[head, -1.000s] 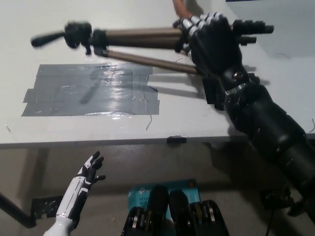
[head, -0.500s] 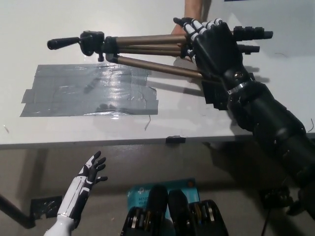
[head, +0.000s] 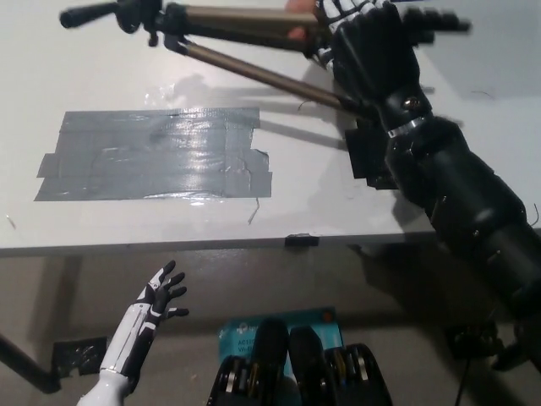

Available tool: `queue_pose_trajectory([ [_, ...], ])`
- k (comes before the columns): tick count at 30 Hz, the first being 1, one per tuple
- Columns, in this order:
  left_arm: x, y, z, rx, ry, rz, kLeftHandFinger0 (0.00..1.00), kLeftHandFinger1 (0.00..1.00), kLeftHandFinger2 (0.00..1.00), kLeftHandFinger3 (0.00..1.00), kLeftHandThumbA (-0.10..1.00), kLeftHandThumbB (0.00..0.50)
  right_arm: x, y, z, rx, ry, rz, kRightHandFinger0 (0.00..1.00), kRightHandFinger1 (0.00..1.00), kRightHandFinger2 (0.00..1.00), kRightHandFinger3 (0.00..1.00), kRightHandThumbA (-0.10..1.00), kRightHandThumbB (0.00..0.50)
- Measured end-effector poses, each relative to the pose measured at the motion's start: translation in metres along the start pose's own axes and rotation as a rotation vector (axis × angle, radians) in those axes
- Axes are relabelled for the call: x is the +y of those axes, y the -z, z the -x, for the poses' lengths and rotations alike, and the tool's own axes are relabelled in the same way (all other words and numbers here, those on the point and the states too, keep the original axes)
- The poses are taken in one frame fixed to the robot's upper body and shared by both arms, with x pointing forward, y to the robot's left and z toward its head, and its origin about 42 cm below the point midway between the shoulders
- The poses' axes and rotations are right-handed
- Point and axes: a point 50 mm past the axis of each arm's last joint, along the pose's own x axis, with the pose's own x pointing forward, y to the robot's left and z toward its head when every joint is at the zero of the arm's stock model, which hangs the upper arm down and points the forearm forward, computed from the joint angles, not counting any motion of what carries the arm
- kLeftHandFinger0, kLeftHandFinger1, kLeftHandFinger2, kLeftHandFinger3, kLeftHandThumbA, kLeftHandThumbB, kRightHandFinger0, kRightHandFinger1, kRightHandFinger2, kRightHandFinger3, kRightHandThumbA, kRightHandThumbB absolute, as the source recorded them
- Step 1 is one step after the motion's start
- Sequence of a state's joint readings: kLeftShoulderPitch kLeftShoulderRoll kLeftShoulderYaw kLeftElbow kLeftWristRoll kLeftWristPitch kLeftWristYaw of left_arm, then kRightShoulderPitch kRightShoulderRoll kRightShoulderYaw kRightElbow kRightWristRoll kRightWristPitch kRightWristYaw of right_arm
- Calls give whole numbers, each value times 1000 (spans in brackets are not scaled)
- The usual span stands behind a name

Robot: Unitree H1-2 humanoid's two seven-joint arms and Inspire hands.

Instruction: A tripod is kept on the middle of the desk infront of the robot and the robot grabs one of its legs to pick it up and hands it to a person

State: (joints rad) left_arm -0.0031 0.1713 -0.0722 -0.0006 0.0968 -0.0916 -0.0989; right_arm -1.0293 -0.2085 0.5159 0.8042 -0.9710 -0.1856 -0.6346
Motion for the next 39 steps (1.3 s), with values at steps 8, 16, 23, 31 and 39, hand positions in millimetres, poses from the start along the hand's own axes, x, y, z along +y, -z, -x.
queue_pose_trajectory([
  [8,0,2,0,7,0,1,749,879,927,1000,1000,132,-1,-11,12,23,-94,-81,1000,1000,1000,1000,733,500],
  [16,0,3,0,12,0,2,733,865,918,1000,1000,152,-13,-9,34,70,-181,-174,1000,1000,1000,1000,913,500],
  [23,0,4,0,15,0,2,746,884,943,1000,1000,134,-48,0,59,86,-166,-270,1000,1000,1000,1000,869,429],
  [31,-1,5,1,20,1,3,1000,1000,1000,1000,1000,145,-70,-5,149,134,-197,-425,1000,1000,1000,1000,931,398],
  [39,-11,15,10,56,16,13,1000,1000,1000,1000,1000,212,-83,-59,258,253,-244,-732,1000,1000,1000,1000,1000,245],
])
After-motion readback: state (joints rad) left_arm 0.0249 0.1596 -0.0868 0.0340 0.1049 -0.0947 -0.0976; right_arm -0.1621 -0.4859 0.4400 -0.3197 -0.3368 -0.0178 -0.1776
